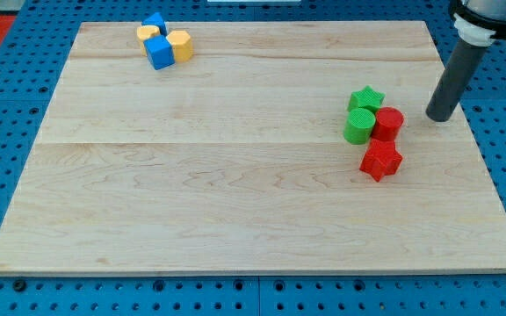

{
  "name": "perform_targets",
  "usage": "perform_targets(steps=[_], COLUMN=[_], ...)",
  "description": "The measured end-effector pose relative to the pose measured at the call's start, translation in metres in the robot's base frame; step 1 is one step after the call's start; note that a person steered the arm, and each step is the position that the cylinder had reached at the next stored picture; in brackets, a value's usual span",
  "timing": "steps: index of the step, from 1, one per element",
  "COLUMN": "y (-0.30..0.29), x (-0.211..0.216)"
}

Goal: Nudge the green star slightly down

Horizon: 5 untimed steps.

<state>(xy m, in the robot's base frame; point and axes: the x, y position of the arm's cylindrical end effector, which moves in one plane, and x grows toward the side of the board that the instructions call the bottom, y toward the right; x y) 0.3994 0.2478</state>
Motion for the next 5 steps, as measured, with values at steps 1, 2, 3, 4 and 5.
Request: perform_targets(steps=[1,2,3,4,5], y=[0.0,0.02,0.01,0.0,-0.064], x=[0.0,0.027,0.022,-0.032,-0.047])
